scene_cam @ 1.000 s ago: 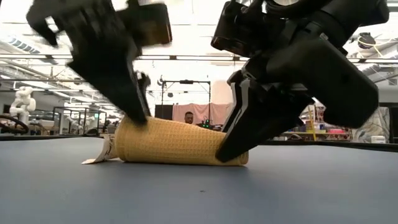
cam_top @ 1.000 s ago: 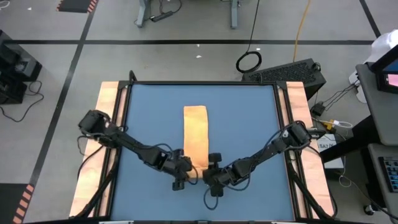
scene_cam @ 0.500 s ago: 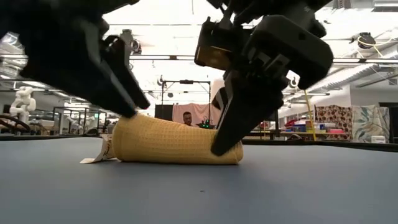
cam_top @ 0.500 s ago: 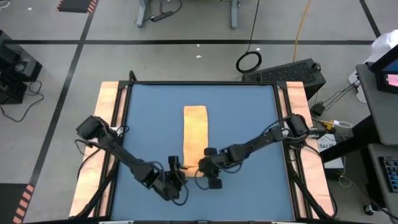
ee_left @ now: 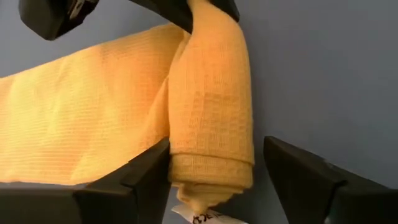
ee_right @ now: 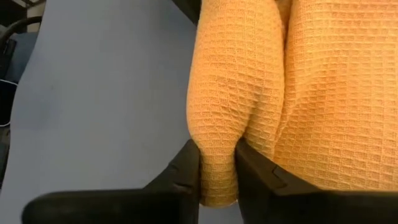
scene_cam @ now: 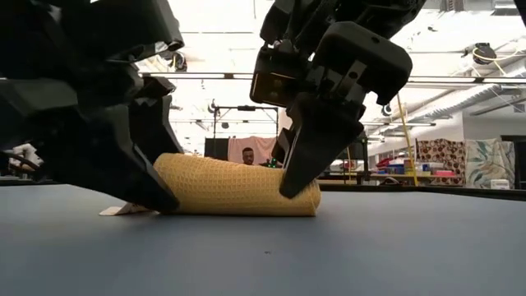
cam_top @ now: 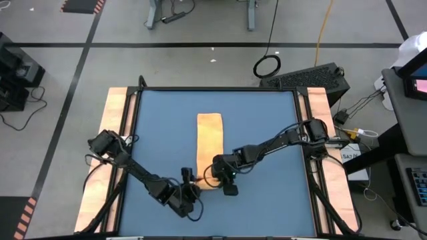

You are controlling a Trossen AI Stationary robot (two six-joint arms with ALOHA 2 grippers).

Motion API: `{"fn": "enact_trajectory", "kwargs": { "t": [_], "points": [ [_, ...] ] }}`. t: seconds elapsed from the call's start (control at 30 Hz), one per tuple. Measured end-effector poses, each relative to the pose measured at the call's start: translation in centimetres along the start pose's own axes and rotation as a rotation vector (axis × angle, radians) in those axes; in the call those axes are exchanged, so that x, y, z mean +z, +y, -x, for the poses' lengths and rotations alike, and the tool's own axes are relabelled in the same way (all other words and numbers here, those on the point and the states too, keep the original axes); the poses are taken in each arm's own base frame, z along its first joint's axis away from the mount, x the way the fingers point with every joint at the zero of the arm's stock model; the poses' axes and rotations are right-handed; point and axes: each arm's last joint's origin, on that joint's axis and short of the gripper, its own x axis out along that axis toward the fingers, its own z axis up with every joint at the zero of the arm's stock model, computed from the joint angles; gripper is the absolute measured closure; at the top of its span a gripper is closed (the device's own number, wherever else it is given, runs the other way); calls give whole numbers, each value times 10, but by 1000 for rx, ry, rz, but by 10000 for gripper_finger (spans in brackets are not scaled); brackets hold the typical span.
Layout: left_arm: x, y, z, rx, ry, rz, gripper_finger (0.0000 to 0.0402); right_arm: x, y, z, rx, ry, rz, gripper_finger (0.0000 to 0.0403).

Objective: Roll towel into tight, uniform cylinder
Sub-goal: Roll the orange microfiber cloth

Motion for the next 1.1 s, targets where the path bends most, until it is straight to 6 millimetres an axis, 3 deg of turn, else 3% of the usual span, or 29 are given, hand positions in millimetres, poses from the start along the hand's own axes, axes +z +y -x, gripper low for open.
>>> {"fn": "enact_trajectory", "kwargs": {
  "t": [0.13,0.43,0.53,0.67,0.77,0.9,1.1],
  "points": [
    [0,2,-1,-2,13,-1,197,0,0,0,1,0,-6,323],
    [1,6,-3,-35,35,42,343,3,6,8,-14,-21,11,267],
    [3,10,-6,-77,59,75,343,1,20,18,-99,-29,76,254],
    [4,17,-12,-131,114,142,343,-8,46,32,-346,-31,151,245],
    [4,21,-15,-167,152,167,343,-18,70,29,-485,-45,230,238],
    [4,28,-19,-193,193,201,343,-24,99,21,-541,-129,334,222],
    [4,37,-26,-225,239,244,343,-36,120,9,-638,-187,396,177]
  ]
}}
